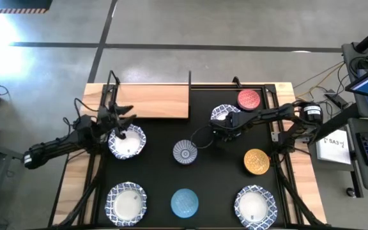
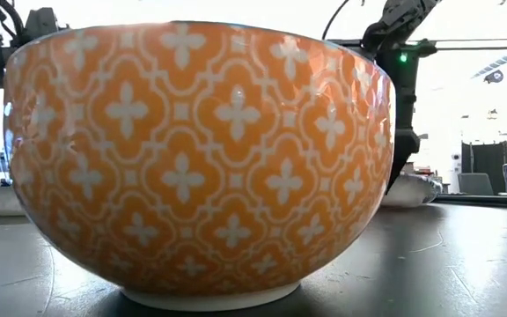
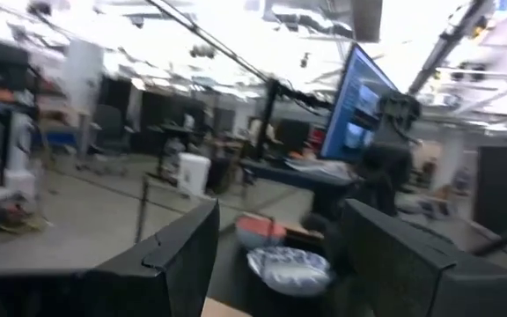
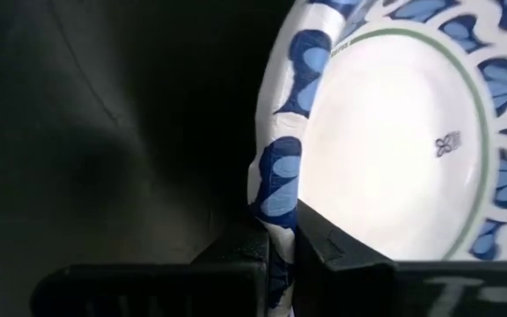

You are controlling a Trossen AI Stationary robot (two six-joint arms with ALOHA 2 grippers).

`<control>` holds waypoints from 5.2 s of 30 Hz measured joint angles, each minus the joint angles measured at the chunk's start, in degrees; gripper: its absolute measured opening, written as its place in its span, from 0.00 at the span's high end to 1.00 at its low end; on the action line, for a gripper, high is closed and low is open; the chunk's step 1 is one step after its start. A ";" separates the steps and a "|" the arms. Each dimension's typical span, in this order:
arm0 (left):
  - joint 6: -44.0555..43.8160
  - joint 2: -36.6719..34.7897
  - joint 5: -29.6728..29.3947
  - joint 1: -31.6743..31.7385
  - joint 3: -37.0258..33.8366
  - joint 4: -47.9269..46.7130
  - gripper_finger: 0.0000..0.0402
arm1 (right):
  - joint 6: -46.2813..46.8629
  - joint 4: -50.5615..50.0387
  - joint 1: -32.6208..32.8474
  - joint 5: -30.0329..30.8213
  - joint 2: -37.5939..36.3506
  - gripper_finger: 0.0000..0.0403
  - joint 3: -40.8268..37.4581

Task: Place and stack bowls onto a shelf
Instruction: Put the top right white patterned bowl on the shelf

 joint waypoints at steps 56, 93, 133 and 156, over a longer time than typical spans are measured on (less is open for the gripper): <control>24.32 66.63 36.44 -5.68 36.05 -4.73 0.44 | -17.97 -0.08 12.00 -21.79 0.23 0.98 26.67; 13.49 78.82 42.20 -11.59 46.14 -6.17 0.98 | -17.02 1.79 12.01 -21.26 0.16 0.87 26.67; 15.02 70.31 26.83 -11.58 46.12 -21.46 0.99 | -11.03 -12.36 11.87 -0.45 -9.77 0.54 26.65; 4.58 67.02 -35.48 -6.69 46.10 -55.43 0.99 | -8.70 -14.36 11.87 -0.20 -7.07 0.54 26.63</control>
